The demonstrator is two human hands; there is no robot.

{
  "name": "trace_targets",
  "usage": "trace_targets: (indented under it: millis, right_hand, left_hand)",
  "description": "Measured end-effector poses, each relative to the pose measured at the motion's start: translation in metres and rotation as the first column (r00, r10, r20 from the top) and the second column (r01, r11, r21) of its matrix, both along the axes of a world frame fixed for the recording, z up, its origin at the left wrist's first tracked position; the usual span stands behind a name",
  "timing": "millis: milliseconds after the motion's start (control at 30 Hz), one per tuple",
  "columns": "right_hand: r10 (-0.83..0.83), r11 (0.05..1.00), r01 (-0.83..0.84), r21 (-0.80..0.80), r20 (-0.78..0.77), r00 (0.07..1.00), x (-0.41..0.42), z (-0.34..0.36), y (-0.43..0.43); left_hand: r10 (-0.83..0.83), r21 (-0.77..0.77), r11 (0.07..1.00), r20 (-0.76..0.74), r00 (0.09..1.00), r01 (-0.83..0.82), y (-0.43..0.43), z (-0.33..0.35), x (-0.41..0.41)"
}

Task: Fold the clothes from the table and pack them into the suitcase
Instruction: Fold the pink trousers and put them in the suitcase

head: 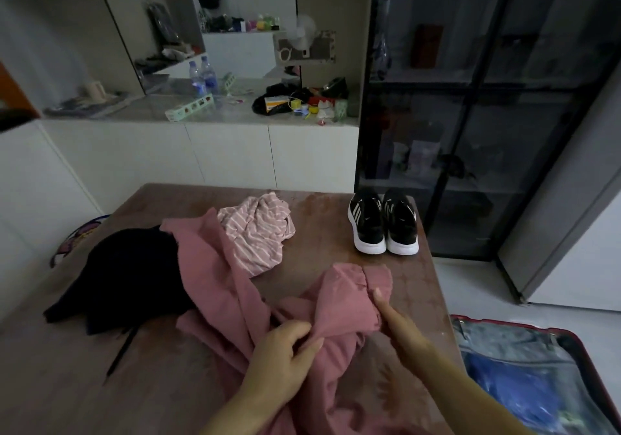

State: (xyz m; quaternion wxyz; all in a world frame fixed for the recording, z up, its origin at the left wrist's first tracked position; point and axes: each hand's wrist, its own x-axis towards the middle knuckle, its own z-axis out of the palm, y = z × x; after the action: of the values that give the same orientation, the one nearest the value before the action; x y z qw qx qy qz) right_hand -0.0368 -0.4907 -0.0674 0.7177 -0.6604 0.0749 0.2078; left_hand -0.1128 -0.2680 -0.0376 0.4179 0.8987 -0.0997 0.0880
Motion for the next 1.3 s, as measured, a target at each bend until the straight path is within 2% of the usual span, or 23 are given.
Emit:
trace_targets:
  millis: [67,133,167,233,300,367,433,500,567,600,700,767,800,833,867,933,1000,1067,1133,1167,1233,1267,1300]
  right_hand:
    - [0.062,0.985,-0.058,0.16,-0.018,0.998,0.001,0.018,0.011]
    - [0.097,0.985,-0.106,0.134,0.074,0.992,0.01,0.021,0.019]
    - [0.156,0.984,-0.167,0.056,0.158,0.975,0.014,0.025,0.022]
    - [0.298,0.954,-0.278,-0.109,0.303,0.905,0.015,0.043,0.029]
    - [0.485,0.872,-0.407,-0.271,0.374,0.79,0.01,0.061,0.037]
    - [0.653,0.749,-0.479,-0.458,0.387,0.652,0.004,0.075,0.046]
    - [0.747,0.65,-0.458,-0.606,0.396,0.534,-0.001,0.083,0.05]
    - [0.783,0.592,-0.386,-0.708,0.389,0.486,-0.003,0.087,0.044]
    - [0.773,0.579,-0.256,-0.774,0.421,0.474,-0.006,0.089,0.033]
    - [0.755,0.588,-0.228,-0.776,0.424,0.5,-0.006,0.089,0.025]
    - [0.728,0.556,-0.247,-0.793,0.322,0.605,-0.007,0.088,0.005]
    - [0.777,0.449,-0.257,-0.856,0.232,0.586,-0.013,0.087,0.003]
    - [0.785,0.426,-0.27,-0.863,0.204,0.585,-0.017,0.087,0.004]
    - [0.785,0.45,-0.31,-0.837,0.205,0.585,-0.018,0.088,0.003]
    - [0.758,0.517,-0.351,-0.78,0.228,0.611,-0.021,0.09,0.003]
    - [0.713,0.583,-0.37,-0.723,0.238,0.659,-0.022,0.097,-0.004]
    - [0.687,0.572,-0.271,-0.774,0.272,0.674,-0.018,0.104,-0.014]
    - [0.662,0.512,-0.029,-0.859,0.372,0.651,-0.014,0.115,-0.027]
    - [0.704,0.406,0.306,-0.861,0.508,0.496,-0.016,0.126,-0.037]
    - [0.734,0.388,0.426,-0.818,0.553,0.394,-0.017,0.129,-0.039]
    - [0.776,0.393,0.525,-0.755,0.579,0.251,-0.024,0.134,-0.037]
    - [0.795,0.388,0.537,-0.749,0.566,0.216,-0.029,0.135,-0.033]
    - [0.814,0.382,0.535,-0.753,0.549,0.191,-0.033,0.135,-0.027]
  left_hand:
    - [-0.101,0.156,0.981,-0.112,0.989,0.118,0.005,0.013,-0.012]
    - [-0.102,0.327,0.926,-0.26,0.96,0.186,0.014,0.024,-0.016]
    - [-0.058,0.306,0.941,-0.268,0.962,0.142,0.02,0.031,-0.015]
    - [0.121,0.047,0.992,-0.136,0.983,-0.115,0.031,0.047,-0.003]
    - [0.19,-0.065,0.98,-0.008,0.982,-0.19,0.04,0.066,0.015]
    - [0.061,-0.064,0.996,-0.075,0.995,-0.066,0.042,0.087,0.032]
    - [-0.095,-0.053,0.995,-0.254,0.963,0.084,0.041,0.102,0.044]
    - [-0.183,0.009,0.98,-0.372,0.91,0.201,0.043,0.105,0.051]
    - [-0.207,0.142,0.949,-0.387,0.898,0.28,0.048,0.101,0.052]
    - [-0.207,0.19,0.94,-0.348,0.914,0.285,0.049,0.101,0.051]
    - [-0.163,0.161,0.968,-0.18,0.97,0.192,0.052,0.111,0.048]
    - [-0.154,0.134,0.977,-0.075,0.985,0.163,0.053,0.124,0.049]
    - [-0.132,0.119,0.984,-0.04,0.99,0.136,0.054,0.132,0.049]
    - [-0.097,0.102,0.99,-0.008,0.995,0.097,0.054,0.139,0.05]
    - [-0.057,0.095,0.994,0.031,0.998,0.054,0.056,0.145,0.05]
    - [0.007,0.111,0.994,0.106,0.994,-0.019,0.062,0.154,0.051]
    - [0.021,0.119,0.992,0.134,0.991,-0.037,0.067,0.16,0.049]
    - [0.005,0.178,0.983,0.151,0.989,-0.032,0.073,0.163,0.044]
    - [0.0,0.361,0.931,0.143,0.99,-0.053,0.08,0.161,0.037]
    - [0.012,0.488,0.871,0.104,0.995,-0.061,0.081,0.16,0.032]
    - [0.063,0.732,0.679,0.017,0.998,-0.055,0.074,0.154,0.018]
    - [0.068,0.789,0.613,-0.014,0.998,-0.031,0.065,0.148,0.011]
    - [0.046,0.798,0.603,-0.046,0.998,0.009,0.054,0.141,0.003]
